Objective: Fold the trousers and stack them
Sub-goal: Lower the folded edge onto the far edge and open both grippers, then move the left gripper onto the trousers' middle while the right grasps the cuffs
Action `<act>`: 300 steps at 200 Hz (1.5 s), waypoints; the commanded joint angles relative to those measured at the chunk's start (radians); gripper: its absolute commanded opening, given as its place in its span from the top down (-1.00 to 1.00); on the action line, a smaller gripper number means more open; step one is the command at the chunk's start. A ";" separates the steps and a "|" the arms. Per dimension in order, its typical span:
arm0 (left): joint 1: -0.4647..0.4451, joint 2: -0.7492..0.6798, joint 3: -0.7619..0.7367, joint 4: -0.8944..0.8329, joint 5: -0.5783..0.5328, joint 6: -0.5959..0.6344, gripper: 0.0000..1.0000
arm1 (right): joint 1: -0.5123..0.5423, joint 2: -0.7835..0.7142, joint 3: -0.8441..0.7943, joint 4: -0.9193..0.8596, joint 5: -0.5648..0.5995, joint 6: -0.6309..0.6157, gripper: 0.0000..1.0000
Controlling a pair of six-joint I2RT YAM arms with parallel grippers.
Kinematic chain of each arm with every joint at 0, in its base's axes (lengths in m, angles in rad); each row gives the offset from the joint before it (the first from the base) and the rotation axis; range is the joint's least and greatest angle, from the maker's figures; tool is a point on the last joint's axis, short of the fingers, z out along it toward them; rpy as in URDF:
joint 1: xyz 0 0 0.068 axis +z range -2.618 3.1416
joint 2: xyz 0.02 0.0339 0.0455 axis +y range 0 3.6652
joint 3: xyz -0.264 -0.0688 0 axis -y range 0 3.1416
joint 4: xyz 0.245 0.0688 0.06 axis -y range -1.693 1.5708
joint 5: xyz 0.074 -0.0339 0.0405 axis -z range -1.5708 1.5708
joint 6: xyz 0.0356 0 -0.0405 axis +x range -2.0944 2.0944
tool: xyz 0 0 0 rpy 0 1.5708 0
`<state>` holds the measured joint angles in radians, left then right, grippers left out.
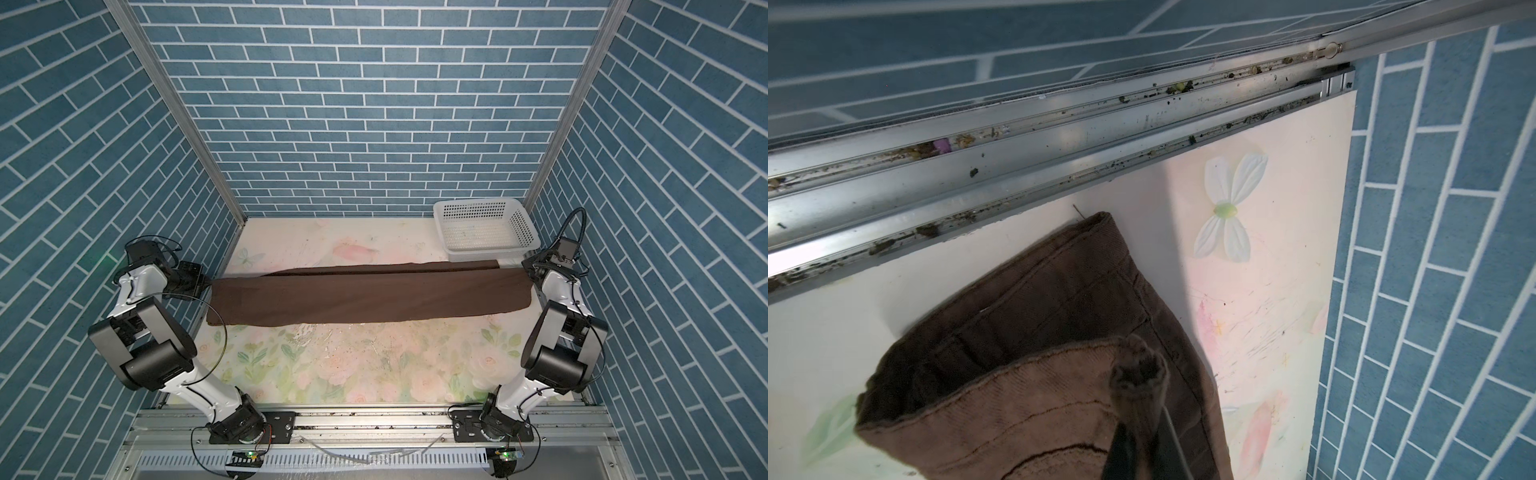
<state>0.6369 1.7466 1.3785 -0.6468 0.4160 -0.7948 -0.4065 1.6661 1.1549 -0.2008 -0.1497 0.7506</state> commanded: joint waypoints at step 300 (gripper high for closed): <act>-0.274 0.008 0.061 0.016 -0.096 0.086 -0.06 | 0.081 -0.079 -0.118 -0.138 0.106 -0.077 -0.31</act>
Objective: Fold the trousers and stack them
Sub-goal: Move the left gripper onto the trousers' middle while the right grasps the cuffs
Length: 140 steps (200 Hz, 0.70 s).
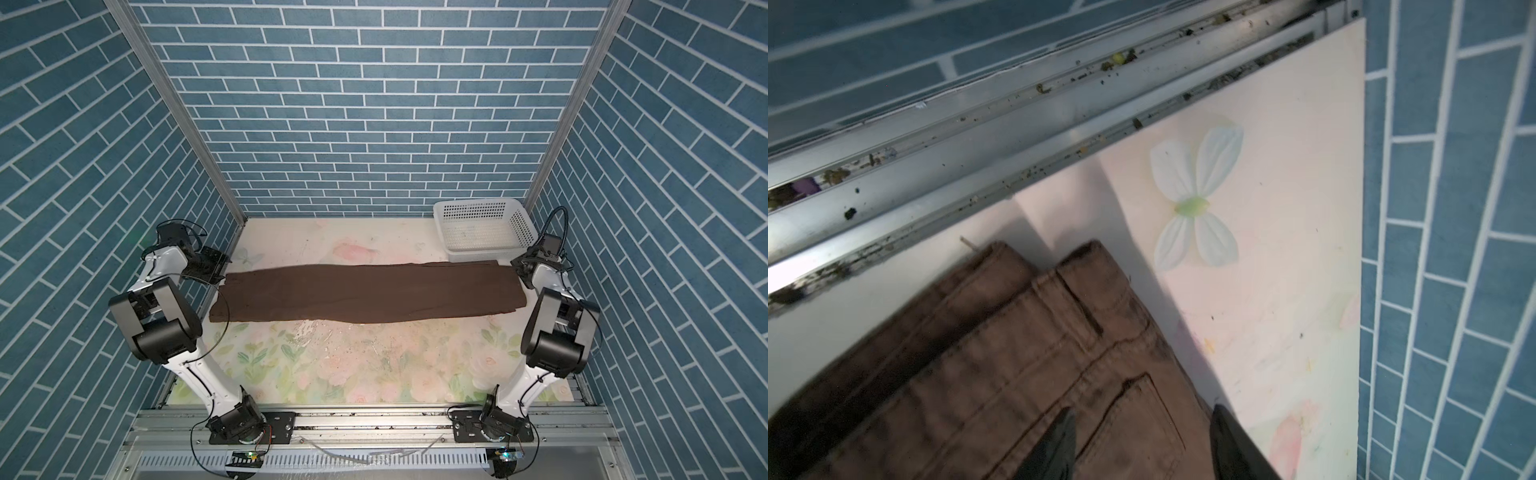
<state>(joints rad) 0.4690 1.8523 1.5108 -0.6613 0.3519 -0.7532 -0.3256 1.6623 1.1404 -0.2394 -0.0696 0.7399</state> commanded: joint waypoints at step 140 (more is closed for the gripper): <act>-0.645 -0.234 -0.365 0.088 -0.197 0.041 0.10 | -0.004 0.086 -0.145 -0.128 -0.089 -0.022 -0.43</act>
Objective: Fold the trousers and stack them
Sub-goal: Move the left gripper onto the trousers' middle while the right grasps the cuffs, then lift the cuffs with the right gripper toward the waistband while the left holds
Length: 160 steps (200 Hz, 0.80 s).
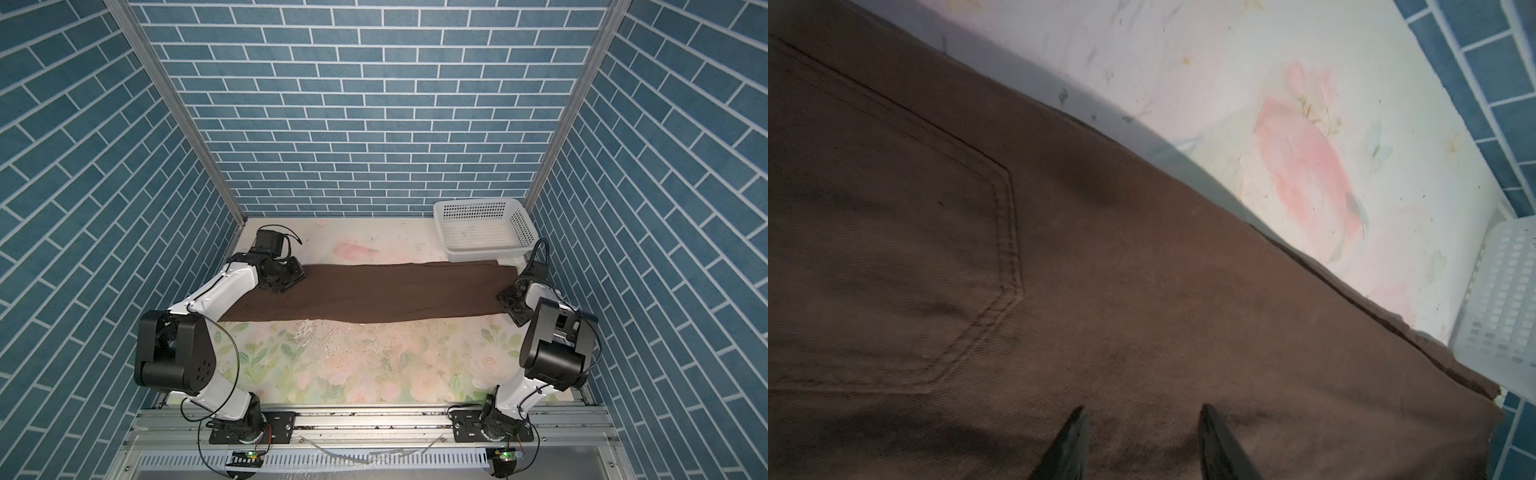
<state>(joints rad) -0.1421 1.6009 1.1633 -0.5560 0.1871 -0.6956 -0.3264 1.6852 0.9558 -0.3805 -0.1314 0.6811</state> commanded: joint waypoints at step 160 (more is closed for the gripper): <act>-0.417 0.306 0.186 0.075 -0.003 -0.115 1.00 | -0.112 -0.136 0.093 -0.024 0.005 0.058 1.00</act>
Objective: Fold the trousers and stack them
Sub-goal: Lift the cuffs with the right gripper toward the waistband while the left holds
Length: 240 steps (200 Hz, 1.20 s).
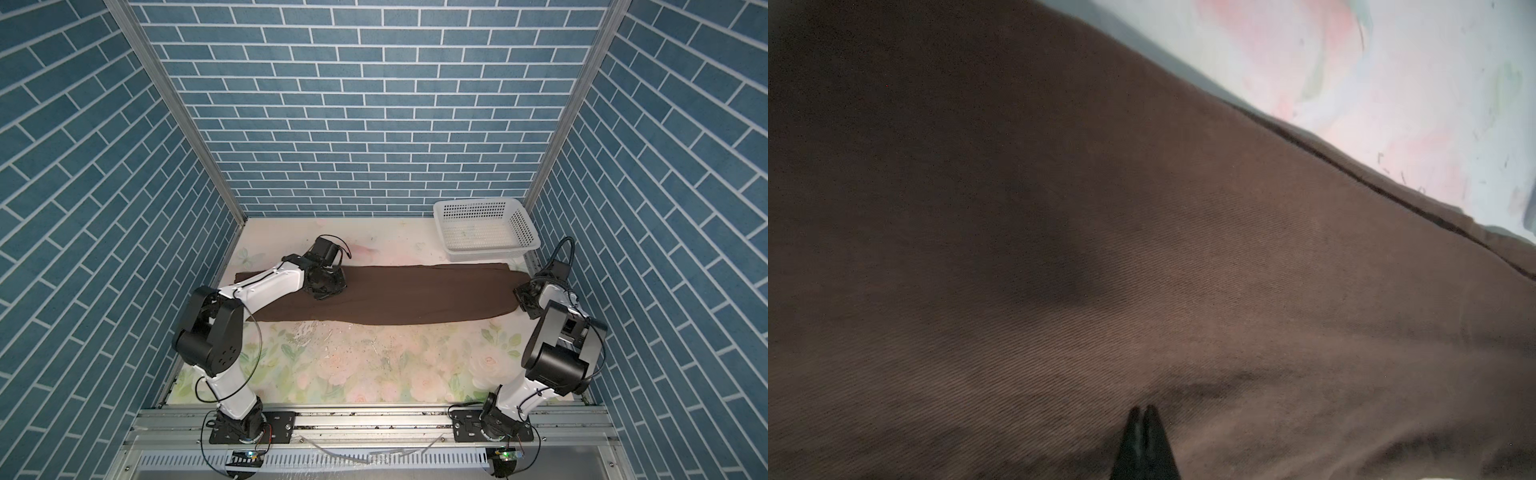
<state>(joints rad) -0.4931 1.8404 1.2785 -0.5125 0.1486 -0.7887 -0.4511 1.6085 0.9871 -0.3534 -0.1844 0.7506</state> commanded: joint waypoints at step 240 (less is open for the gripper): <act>0.119 -0.086 -0.137 0.262 0.172 -0.223 1.00 | 1.101 0.024 0.286 0.045 0.239 -0.177 1.00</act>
<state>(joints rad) -0.4580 1.9186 1.2419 -0.2111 0.3668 -1.0439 0.5716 1.5639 1.1923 -0.3061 0.0166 0.6212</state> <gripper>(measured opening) 0.045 0.092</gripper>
